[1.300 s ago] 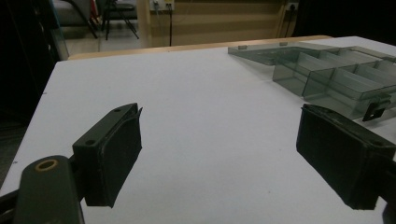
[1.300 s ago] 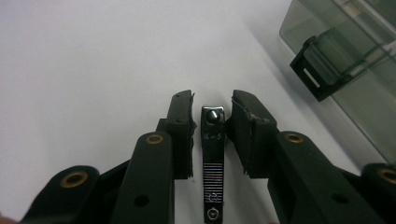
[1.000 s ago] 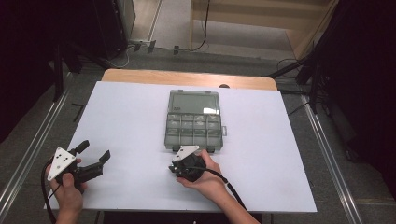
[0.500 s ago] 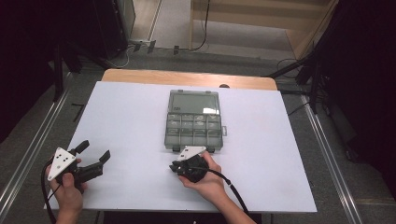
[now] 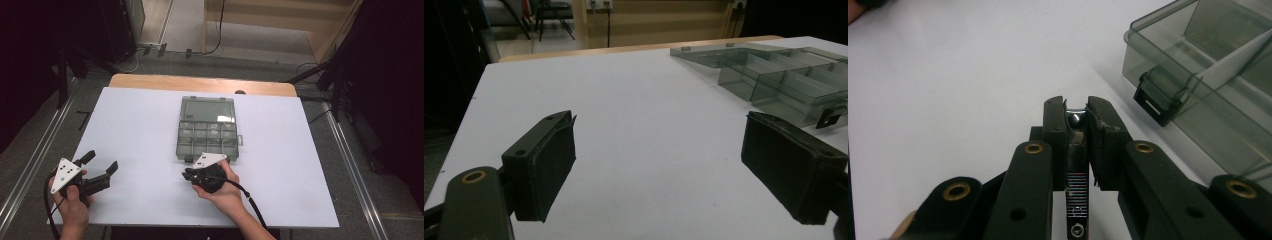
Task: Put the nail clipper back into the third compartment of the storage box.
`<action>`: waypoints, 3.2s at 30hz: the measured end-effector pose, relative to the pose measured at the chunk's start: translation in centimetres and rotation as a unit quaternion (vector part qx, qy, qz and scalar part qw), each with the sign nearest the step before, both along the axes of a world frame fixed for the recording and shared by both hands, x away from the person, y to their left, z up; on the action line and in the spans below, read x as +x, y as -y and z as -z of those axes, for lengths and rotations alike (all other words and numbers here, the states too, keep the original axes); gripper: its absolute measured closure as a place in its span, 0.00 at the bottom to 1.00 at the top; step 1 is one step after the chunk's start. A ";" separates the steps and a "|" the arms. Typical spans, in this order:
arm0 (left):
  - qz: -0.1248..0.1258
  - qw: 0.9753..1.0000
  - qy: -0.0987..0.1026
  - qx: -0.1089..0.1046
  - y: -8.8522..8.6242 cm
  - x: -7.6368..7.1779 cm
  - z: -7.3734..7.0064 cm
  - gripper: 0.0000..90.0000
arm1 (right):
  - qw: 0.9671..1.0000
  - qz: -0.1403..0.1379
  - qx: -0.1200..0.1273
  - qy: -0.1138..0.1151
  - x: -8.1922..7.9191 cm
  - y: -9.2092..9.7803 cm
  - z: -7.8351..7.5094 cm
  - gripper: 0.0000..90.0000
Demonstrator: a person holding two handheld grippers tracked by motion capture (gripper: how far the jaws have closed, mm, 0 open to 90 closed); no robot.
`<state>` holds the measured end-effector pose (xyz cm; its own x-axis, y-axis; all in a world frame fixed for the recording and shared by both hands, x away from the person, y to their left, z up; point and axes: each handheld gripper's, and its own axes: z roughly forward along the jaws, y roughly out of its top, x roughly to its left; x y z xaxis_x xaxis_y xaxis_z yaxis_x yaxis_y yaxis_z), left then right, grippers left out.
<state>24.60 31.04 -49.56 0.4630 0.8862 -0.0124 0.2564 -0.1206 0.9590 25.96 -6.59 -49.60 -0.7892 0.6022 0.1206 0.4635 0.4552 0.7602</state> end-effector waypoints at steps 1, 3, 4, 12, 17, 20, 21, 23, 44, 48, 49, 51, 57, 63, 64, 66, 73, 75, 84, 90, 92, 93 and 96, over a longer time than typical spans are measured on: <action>0.000 1.000 0.000 0.000 0.0 0.0 0.0 0.16 | 1.000 0.001 0.001 0.001 0.0 0.1 -0.2 0.90; 0.000 1.000 0.000 0.001 0.0 0.0 0.0 0.16 | 1.000 0.001 0.004 0.003 0.1 0.2 -0.5 0.90; 0.000 1.000 -0.001 0.002 0.0 0.0 0.0 0.16 | 1.000 0.002 0.005 0.005 0.1 0.2 -0.6 0.90; -0.001 1.000 0.000 0.001 0.0 0.0 0.0 0.16 | 1.000 0.007 0.018 0.008 0.5 0.7 -1.7 0.90; -0.001 1.000 0.000 -0.001 0.0 0.0 0.0 0.16 | 1.000 0.010 0.023 0.008 0.7 0.9 -2.1 0.90; -0.001 1.000 0.000 -0.001 0.0 0.0 0.0 0.16 | 1.000 0.011 0.023 0.010 0.9 1.0 -2.3 0.90; 0.000 1.000 0.001 0.000 0.0 0.0 0.0 0.16 | 1.000 0.011 0.024 0.011 0.9 1.0 -2.3 0.90; -0.001 1.000 0.001 0.000 0.0 0.0 0.0 0.16 | 1.000 0.012 0.025 0.013 1.0 1.1 -2.5 0.90; 0.001 1.000 0.001 -0.002 0.0 0.0 0.0 0.16 | 0.999 0.025 0.035 0.021 2.0 1.7 -3.9 0.90; 0.001 1.000 0.001 -0.002 0.0 0.0 0.0 0.16 | 0.999 0.030 0.038 0.021 2.1 1.8 -4.1 0.90; 0.001 1.000 0.001 -0.002 0.0 0.0 0.0 0.16 | 0.999 0.030 0.038 0.022 2.2 1.9 -4.2 0.90; 0.001 1.000 0.001 -0.002 0.0 0.0 0.0 0.16 | 0.998 0.032 0.039 0.023 2.3 2.0 -4.3 0.90; 0.000 1.000 0.001 -0.001 0.0 0.0 0.0 0.16 | 0.998 0.040 0.044 0.023 2.7 2.4 -4.6 0.90; 0.000 1.000 0.000 -0.001 0.0 0.0 0.0 0.16 | 0.997 0.047 0.049 0.024 3.1 2.7 -4.9 0.90; 0.000 1.000 0.001 -0.001 0.0 0.0 0.0 0.16 | 0.997 0.049 0.049 0.025 3.1 2.7 -4.9 0.90; 0.001 1.000 0.001 -0.001 0.0 0.0 0.0 0.16 | 0.997 0.051 0.049 0.026 3.3 2.9 -5.0 0.90; 0.001 1.000 0.001 -0.001 0.0 0.0 0.0 0.16 | 0.996 0.062 0.053 0.028 3.9 3.4 -5.3 0.90; 0.000 1.000 0.001 -0.001 0.0 0.0 0.0 0.16 | 0.996 0.065 0.054 0.026 4.0 3.4 -5.3 0.90; 0.000 1.000 0.001 -0.001 0.0 0.0 0.0 0.16 | 0.995 0.082 0.055 0.029 4.8 4.1 -5.4 0.90; 0.000 1.000 0.001 -0.001 0.0 0.0 0.0 0.16 | 0.994 0.091 0.055 0.029 5.3 4.4 -5.3 0.90; 0.001 1.000 0.001 -0.002 0.0 0.0 0.0 0.16 | 0.994 0.095 0.053 0.030 5.5 4.5 -5.4 0.90; 0.001 1.000 0.001 -0.003 0.0 0.0 0.0 0.16 | 0.994 0.096 0.052 0.029 5.7 4.6 -5.4 0.90; 0.001 1.000 0.001 -0.002 0.0 0.0 0.0 0.16 | 0.993 0.101 0.050 0.030 6.0 4.7 -5.5 0.90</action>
